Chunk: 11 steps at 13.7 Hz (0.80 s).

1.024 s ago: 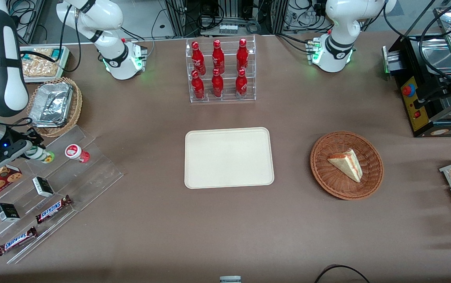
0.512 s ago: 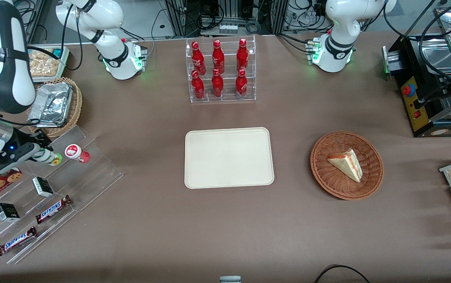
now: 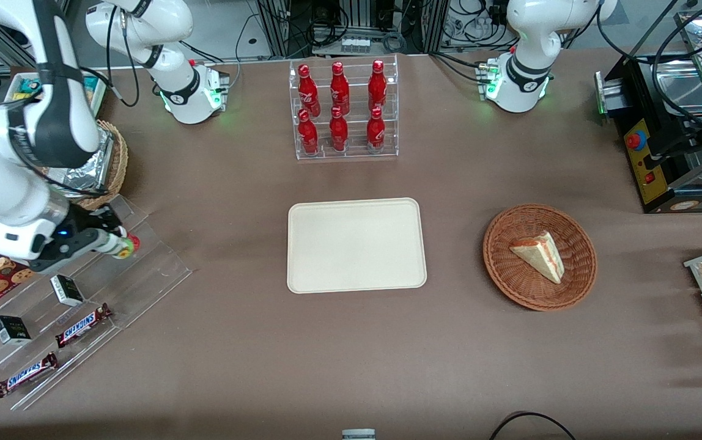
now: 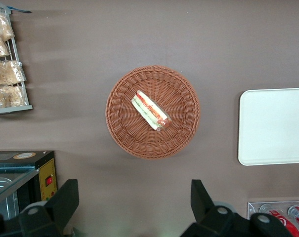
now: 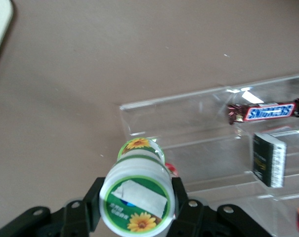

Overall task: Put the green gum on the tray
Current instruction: 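Carry the held gum bottle over the cream tray with the right gripper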

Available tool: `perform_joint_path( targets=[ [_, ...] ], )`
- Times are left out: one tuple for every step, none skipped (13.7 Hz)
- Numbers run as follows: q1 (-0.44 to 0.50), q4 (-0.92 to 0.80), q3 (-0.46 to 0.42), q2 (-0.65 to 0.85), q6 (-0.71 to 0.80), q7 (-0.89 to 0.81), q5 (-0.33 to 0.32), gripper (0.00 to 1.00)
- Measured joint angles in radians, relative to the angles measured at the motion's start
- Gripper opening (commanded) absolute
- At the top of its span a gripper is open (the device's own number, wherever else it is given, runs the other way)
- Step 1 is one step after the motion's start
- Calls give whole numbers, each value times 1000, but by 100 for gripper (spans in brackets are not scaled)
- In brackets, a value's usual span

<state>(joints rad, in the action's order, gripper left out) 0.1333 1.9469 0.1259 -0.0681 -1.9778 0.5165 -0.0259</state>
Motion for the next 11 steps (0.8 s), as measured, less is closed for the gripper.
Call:
perform_joint_path(
  targets=[
    [28, 0, 0, -3, 1, -37, 0, 0],
    [55, -1, -1, -7, 1, -74, 1, 0],
    [82, -6, -1, -14, 1, -114, 1, 0],
    [109, -13, -1, -25, 1, -156, 3, 0],
    [138, -22, -1, -40, 0, -202, 6, 0],
    [167, -29, -2, -58, -2, -250, 10, 0],
    [196, -35, -2, -79, -10, -302, 13, 0],
    [226, -41, -2, -101, -22, -353, 14, 0],
    [255, -51, -2, -122, -32, -403, 15, 0],
    [281, -64, -2, -142, -35, -452, 16, 0],
    [304, -78, -2, -159, -36, -497, 20, 0]
  ],
)
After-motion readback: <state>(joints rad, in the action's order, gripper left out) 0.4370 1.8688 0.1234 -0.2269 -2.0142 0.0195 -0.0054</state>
